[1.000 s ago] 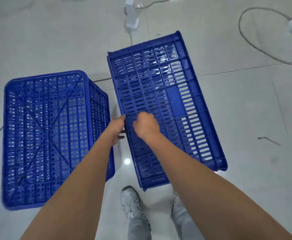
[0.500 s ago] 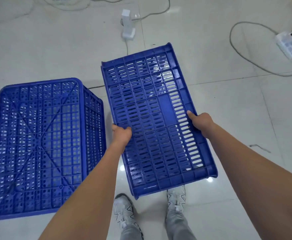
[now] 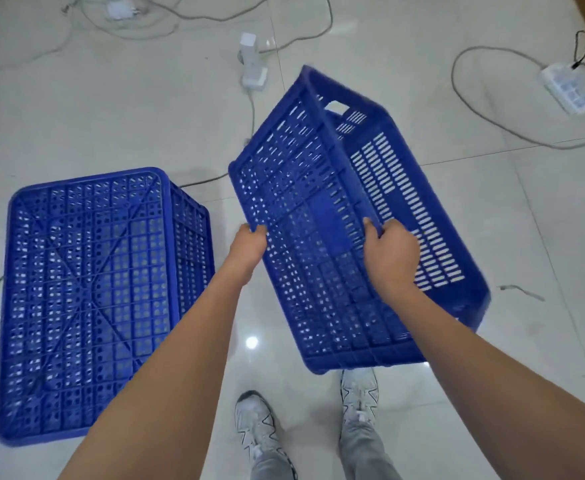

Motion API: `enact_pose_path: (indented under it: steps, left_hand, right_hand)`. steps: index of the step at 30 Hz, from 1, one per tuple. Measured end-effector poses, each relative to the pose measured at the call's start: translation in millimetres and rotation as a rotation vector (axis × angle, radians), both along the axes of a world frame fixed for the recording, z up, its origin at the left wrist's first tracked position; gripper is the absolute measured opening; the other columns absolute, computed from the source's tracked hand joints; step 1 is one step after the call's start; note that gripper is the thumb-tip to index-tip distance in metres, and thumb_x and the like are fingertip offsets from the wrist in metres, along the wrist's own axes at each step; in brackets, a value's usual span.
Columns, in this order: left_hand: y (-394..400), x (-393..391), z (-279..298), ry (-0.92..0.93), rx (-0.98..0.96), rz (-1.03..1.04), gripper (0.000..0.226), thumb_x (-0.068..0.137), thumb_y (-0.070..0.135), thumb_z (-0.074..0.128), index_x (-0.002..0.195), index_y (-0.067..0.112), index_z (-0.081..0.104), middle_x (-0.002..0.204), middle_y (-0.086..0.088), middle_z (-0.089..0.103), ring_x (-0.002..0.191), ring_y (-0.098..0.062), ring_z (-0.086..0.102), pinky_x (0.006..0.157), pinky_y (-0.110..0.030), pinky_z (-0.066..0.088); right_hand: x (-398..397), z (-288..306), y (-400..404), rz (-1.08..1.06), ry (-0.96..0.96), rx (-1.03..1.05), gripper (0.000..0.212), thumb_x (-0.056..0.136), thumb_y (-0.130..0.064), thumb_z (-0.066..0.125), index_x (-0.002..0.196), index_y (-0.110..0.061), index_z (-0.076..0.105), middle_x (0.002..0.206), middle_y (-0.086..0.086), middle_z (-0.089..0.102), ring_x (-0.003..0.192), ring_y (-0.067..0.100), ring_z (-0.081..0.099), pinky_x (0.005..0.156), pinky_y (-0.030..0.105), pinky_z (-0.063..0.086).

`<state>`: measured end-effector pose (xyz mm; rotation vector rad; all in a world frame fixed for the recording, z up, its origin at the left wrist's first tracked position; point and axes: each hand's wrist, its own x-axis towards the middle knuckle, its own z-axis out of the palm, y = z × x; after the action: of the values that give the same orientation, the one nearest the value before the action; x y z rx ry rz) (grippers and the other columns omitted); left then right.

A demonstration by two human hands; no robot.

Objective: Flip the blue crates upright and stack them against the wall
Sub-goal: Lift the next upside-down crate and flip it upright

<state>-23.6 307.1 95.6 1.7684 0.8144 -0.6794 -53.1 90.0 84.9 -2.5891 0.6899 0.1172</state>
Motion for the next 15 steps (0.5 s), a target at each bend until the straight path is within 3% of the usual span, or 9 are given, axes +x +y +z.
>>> enact_pose_path:
  steps: [2, 5, 8, 11, 12, 14, 15]
  left_hand:
    - [-3.8, 1.1, 4.8, -0.035, -0.009, 0.019, 0.047, 0.106, 0.031, 0.037, 0.150, 0.013, 0.034, 0.099, 0.013, 0.048, 0.076, -0.003, 0.044, 0.086, -0.030, 0.034]
    - [2.9, 3.8, 0.6, -0.039, 0.022, 0.024, 0.048, 0.106, 0.033, 0.035, 0.152, 0.016, 0.030, 0.084, 0.016, 0.037, 0.071, 0.000, 0.037, 0.085, -0.030, 0.034]
    - [11.5, 2.1, -9.7, -0.013, 0.059, 0.017, 0.041, 0.106, 0.030, 0.036, 0.146, 0.021, 0.037, 0.078, 0.015, 0.032, 0.067, -0.003, 0.034, 0.066, -0.027, 0.038]
    - [18.7, -6.1, -31.0, 0.038, 0.104, -0.006, 0.004, 0.105, 0.027, 0.038, 0.102, 0.027, 0.041, 0.075, 0.012, 0.030, 0.064, -0.006, 0.032, 0.060, -0.024, 0.032]
    - [17.4, -9.5, -36.0, 0.053, 0.104, 0.001, 0.011, 0.105, 0.027, 0.039, 0.093, 0.026, 0.042, 0.075, 0.011, 0.031, 0.064, -0.007, 0.033, 0.062, -0.026, 0.034]
    - [17.8, -17.0, -54.7, 0.062, 0.133, -0.028, 0.006, 0.104, 0.028, 0.040, 0.107, 0.027, 0.046, 0.089, 0.009, 0.042, 0.076, -0.013, 0.043, 0.076, -0.033, 0.039]
    - [18.3, -19.3, -65.6, 0.062, 0.130, -0.028, 0.028, 0.103, 0.030, 0.042, 0.129, 0.024, 0.047, 0.103, 0.005, 0.048, 0.089, -0.018, 0.046, 0.084, -0.032, 0.039]
  right_hand:
    - [-14.8, -12.3, 16.6, 0.106, 0.070, -0.019, 0.051, 0.097, -0.054, 0.044, 0.080, -0.007, 0.051, 0.060, 0.003, 0.047, 0.050, 0.019, 0.044, 0.050, 0.032, 0.032]
    - [-35.9, -37.5, 30.5, 0.248, 0.157, -0.096, 0.048, 0.096, -0.057, 0.043, 0.080, -0.012, 0.042, 0.060, -0.001, 0.035, 0.052, 0.016, 0.037, 0.052, 0.031, 0.031]
    - [-50.6, -63.8, 34.9, 0.348, 0.176, -0.070, 0.044, 0.096, -0.053, 0.050, 0.081, -0.013, 0.040, 0.069, 0.001, 0.041, 0.064, 0.019, 0.041, 0.057, 0.032, 0.031]
    - [-57.3, -79.9, 46.1, 0.429, 0.190, -0.079, 0.039, 0.095, -0.048, 0.055, 0.083, -0.012, 0.044, 0.079, 0.006, 0.051, 0.072, 0.023, 0.050, 0.061, 0.031, 0.030]
    - [-58.3, -83.7, 50.3, 0.467, 0.217, -0.094, 0.036, 0.095, -0.046, 0.056, 0.087, -0.011, 0.048, 0.085, 0.008, 0.057, 0.078, 0.025, 0.056, 0.062, 0.031, 0.030]
    - [-60.1, -91.7, 58.6, 0.537, 0.283, -0.098, 0.032, 0.096, -0.040, 0.059, 0.100, -0.008, 0.055, 0.097, 0.010, 0.063, 0.090, 0.028, 0.062, 0.065, 0.031, 0.034]
    - [-61.0, -96.1, 62.5, 0.569, 0.302, -0.096, 0.028, 0.095, -0.034, 0.061, 0.103, -0.008, 0.056, 0.101, 0.009, 0.064, 0.094, 0.028, 0.063, 0.067, 0.032, 0.037]
